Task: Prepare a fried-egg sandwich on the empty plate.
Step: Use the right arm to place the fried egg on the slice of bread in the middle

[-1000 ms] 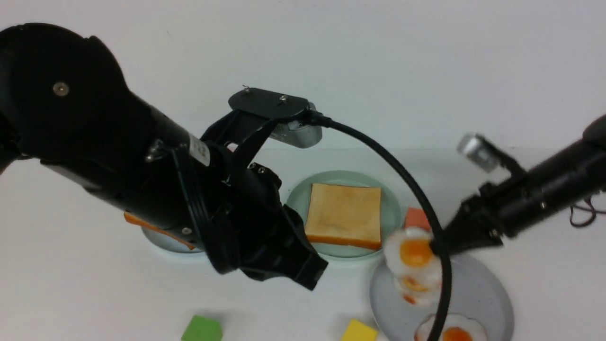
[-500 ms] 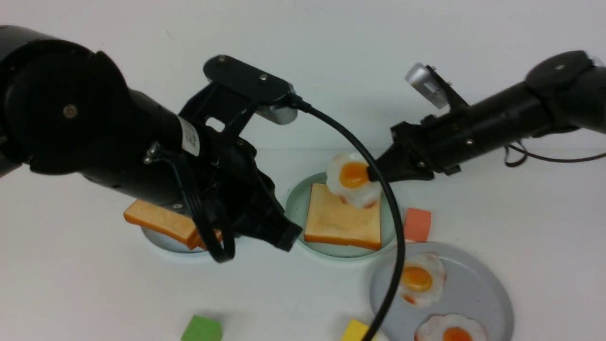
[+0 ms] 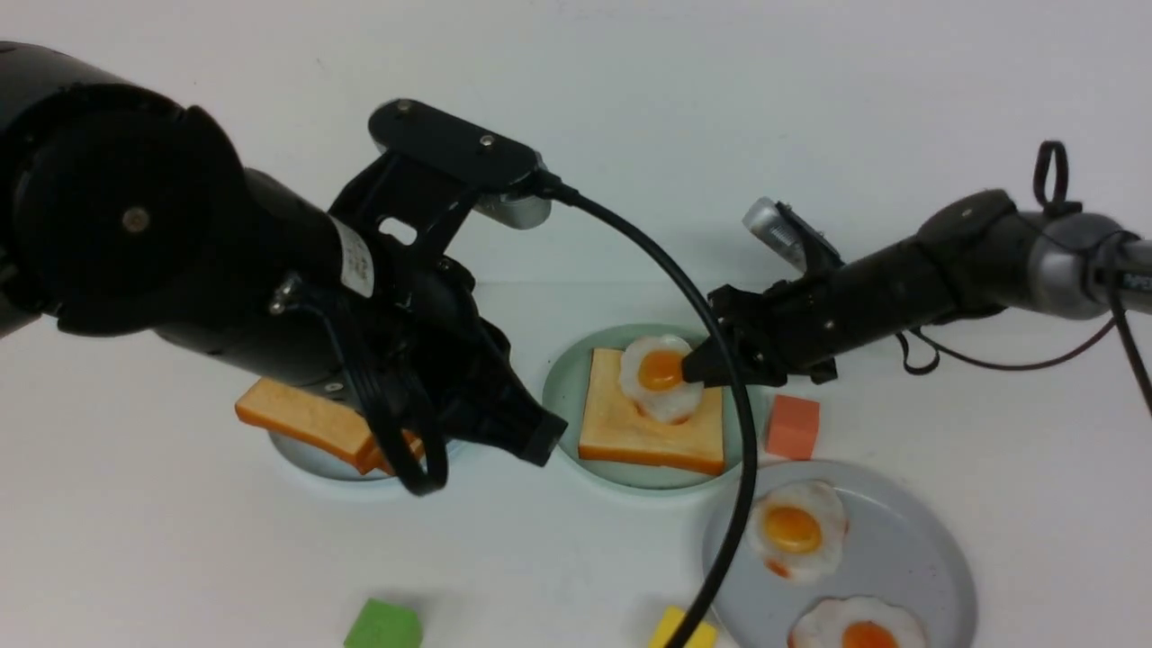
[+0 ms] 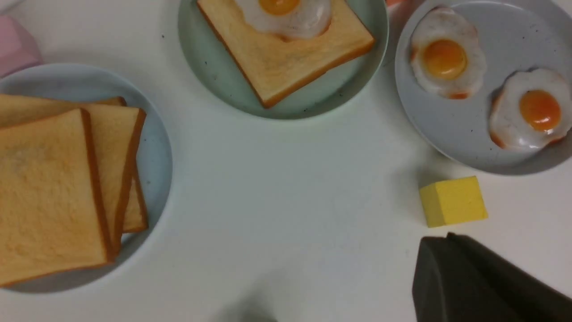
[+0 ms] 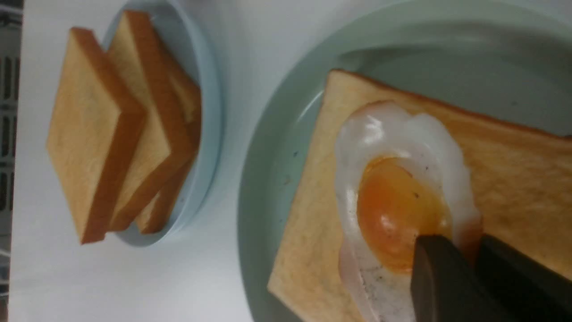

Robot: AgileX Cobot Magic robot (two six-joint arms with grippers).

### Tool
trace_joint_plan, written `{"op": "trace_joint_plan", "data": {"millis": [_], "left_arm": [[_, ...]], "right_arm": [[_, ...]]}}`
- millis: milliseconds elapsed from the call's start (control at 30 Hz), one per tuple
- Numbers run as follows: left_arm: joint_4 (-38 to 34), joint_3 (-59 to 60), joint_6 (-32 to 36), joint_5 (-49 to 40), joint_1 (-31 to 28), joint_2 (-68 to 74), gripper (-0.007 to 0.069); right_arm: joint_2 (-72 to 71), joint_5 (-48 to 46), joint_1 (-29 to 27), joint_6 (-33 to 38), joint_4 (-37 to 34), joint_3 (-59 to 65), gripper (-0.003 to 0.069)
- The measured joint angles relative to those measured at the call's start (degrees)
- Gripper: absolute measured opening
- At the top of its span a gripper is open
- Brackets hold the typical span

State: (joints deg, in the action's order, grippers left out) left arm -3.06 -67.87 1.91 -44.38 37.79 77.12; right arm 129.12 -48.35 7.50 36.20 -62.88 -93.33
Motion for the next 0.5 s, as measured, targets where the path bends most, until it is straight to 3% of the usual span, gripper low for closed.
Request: {"op": "trace_joint_plan", "data": {"millis": [200, 500], "left_arm": [[0.0, 0.0, -0.8, -0.7, 0.0, 0.0, -0.0013], [-0.5, 0.0, -3.5, -0.2, 0.0, 0.3, -0.0013]], "right_arm": [[0.2, -0.3, 0.1, 1.0, 0.3, -0.1, 0.0153], [-5.1, -4.0, 0.4, 1.0, 6.8, -0.6, 0.0501]]}}
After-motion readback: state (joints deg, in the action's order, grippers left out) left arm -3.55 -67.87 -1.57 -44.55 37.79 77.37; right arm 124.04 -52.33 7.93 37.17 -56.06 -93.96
